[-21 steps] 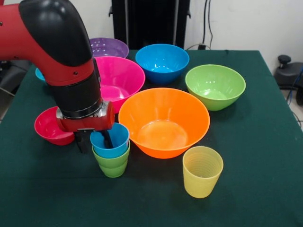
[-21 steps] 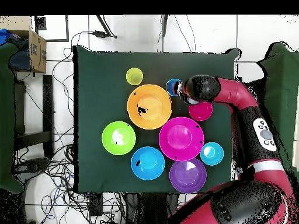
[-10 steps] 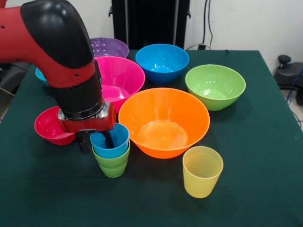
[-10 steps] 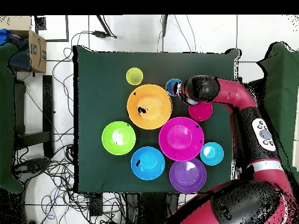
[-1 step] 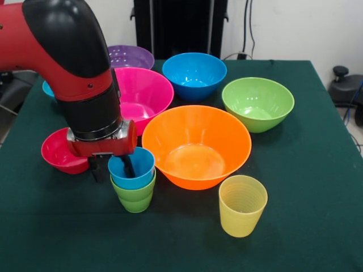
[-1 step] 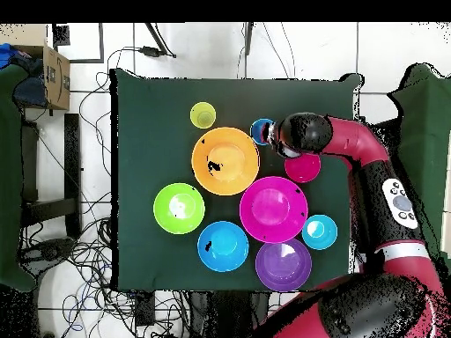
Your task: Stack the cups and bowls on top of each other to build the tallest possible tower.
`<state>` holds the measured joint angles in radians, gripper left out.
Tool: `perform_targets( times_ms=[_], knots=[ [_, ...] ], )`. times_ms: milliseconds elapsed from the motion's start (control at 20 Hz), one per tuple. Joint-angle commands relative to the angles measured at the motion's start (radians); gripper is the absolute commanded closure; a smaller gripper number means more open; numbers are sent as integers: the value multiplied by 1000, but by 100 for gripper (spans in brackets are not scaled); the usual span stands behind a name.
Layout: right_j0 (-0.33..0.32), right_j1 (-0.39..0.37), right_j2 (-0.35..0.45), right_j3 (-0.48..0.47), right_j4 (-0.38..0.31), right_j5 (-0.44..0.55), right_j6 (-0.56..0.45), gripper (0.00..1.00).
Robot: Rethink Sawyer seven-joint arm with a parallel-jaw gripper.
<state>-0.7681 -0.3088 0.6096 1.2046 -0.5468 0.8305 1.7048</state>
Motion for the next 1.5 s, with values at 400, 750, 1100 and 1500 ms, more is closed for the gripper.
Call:
perform_targets(
  times_ms=[400,750,1100,1500],
  knots=[
    [21,-135,9,79,18,151,-189,0],
    [8,-182,18,142,90,211,-158,0],
    [40,-268,17,207,142,254,-106,0],
    [118,-374,-48,291,136,206,56,0]
  ],
)
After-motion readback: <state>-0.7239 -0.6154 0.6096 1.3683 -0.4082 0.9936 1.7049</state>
